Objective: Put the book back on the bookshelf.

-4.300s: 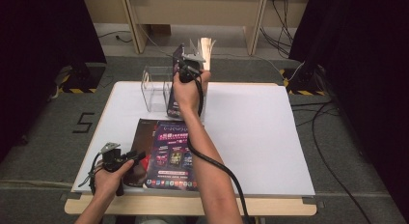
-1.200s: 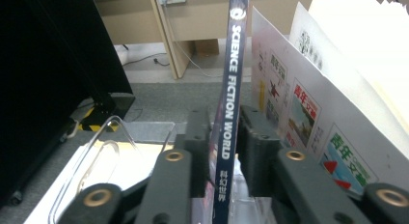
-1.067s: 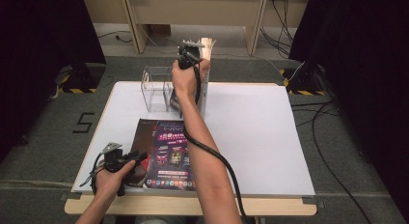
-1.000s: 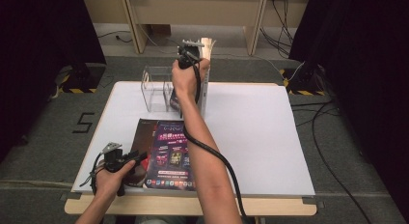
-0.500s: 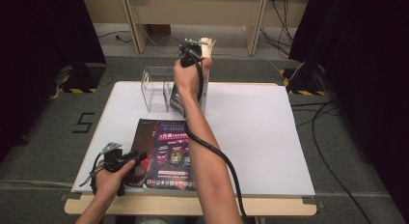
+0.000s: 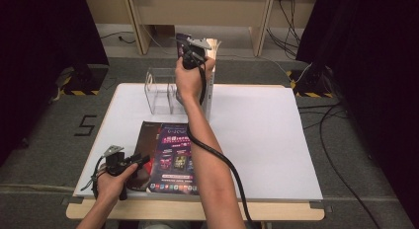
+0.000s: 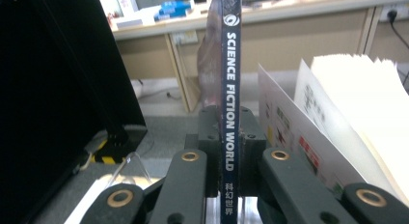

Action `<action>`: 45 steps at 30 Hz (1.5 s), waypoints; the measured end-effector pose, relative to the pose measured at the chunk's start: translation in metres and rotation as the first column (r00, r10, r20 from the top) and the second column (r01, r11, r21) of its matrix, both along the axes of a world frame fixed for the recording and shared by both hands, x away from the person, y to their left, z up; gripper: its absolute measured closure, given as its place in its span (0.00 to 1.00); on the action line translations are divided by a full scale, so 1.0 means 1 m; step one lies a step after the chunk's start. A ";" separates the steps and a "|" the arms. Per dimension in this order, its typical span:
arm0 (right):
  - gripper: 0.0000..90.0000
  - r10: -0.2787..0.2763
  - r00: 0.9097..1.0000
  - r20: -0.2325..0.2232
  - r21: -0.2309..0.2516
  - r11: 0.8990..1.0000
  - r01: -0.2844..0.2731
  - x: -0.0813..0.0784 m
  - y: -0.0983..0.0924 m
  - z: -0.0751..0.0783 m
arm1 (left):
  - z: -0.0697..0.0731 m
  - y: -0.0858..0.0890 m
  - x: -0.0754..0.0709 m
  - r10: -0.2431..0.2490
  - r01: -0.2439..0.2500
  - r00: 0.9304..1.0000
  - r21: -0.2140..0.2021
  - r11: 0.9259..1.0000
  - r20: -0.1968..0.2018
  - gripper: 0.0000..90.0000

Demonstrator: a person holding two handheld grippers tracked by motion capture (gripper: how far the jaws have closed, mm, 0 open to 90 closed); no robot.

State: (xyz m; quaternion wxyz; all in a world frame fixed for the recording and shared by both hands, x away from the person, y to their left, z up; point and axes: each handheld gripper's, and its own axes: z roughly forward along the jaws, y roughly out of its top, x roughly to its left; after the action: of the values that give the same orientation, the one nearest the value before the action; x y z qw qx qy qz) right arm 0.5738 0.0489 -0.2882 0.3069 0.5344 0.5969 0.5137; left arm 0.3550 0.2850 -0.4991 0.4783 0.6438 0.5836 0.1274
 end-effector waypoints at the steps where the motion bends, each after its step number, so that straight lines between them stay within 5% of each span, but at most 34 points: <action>1: 0.94 -0.001 1.000 0.011 -0.002 1.000 0.001 0.001 0.001 0.000 | 0.000 0.000 0.000 -0.001 0.001 1.000 -0.001 1.000 0.003 0.57; 9: 0.94 0.007 0.998 0.056 0.003 1.000 -0.007 0.003 0.008 -0.010 | 0.000 0.001 0.000 0.000 0.000 1.000 -0.005 1.000 0.002 0.57; 18: 0.94 0.002 0.995 0.103 0.015 1.000 -0.004 0.003 0.009 0.000 | 0.000 0.001 0.000 0.003 -0.003 1.000 -0.005 1.000 0.001 0.57; 28: 0.93 -0.002 0.994 0.106 0.021 1.000 0.000 0.005 0.005 -0.022 | -0.001 0.000 0.000 -0.004 0.004 1.000 0.000 1.000 0.002 0.57; 34: 0.93 -0.003 0.991 0.136 -0.047 0.999 0.010 -0.001 0.010 -0.034 | -0.001 -0.001 0.000 -0.009 0.009 1.000 0.002 1.000 0.002 0.57; 38: 0.93 -0.018 0.993 0.120 -0.007 1.000 0.019 -0.003 0.010 -0.044 | -0.001 -0.002 0.000 -0.010 0.010 1.000 0.001 1.000 0.006 0.57; 45: 0.84 -0.053 0.992 0.111 -0.008 0.998 0.054 -0.005 0.010 -0.045 | -0.001 -0.002 -0.001 -0.010 0.010 1.000 0.001 1.000 0.006 0.57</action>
State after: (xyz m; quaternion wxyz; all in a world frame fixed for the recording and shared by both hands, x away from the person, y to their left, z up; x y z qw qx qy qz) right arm 0.5690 0.0593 -0.3330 0.3561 0.5193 0.5673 0.5308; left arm 0.3544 0.2829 -0.4998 0.4805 0.6464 0.5789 0.1272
